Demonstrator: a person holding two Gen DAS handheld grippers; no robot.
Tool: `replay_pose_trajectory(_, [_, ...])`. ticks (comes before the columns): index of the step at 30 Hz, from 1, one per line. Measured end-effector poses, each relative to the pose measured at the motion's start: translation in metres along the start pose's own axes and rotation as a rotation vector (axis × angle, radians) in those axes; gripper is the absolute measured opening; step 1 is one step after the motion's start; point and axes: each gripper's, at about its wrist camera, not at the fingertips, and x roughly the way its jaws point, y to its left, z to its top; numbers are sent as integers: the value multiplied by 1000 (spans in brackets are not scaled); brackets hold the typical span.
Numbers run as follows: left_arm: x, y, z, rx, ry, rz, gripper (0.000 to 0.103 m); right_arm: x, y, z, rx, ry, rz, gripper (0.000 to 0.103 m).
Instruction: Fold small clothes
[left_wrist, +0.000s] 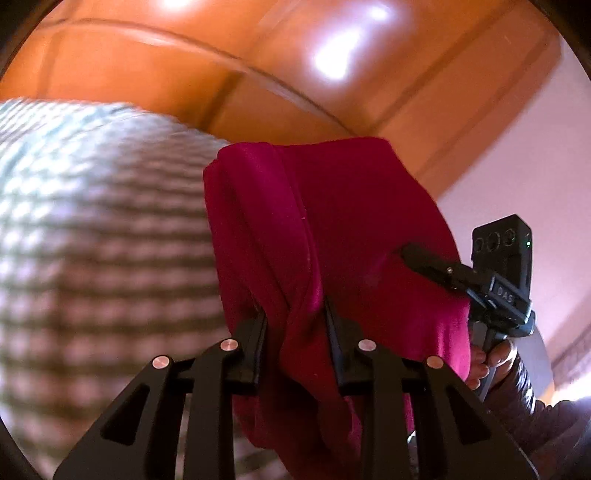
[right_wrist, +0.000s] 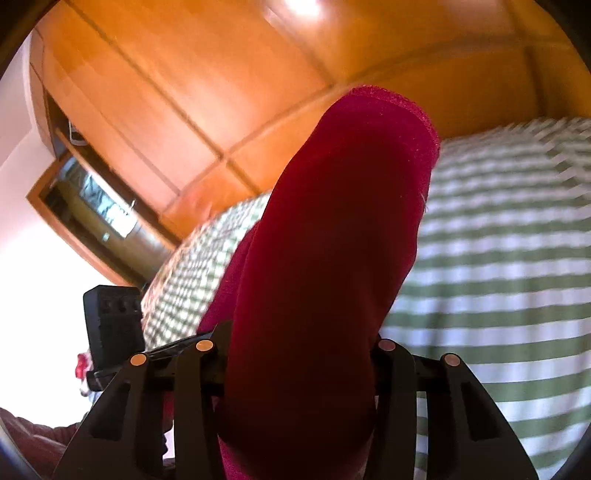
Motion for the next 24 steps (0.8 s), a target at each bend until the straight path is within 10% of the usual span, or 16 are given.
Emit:
replay_pose_trajectory(8, [134,-108,60,207,138,-49,25,-91,-107,20,142,-160,-235,44])
replay_pose_trajectory(14, [238,-142,30,391,310,149,36,-90,-200,-29,354,-84,-381,60])
replay_pose_trajectory(19, [229,-135,38,341,274,185,49,-102,-189,-31,353,-141,-446,78])
replay_pose_trajectory(24, [206,-145,29,342,180,242,53,-132,-149,-12,203,-233,-605,74])
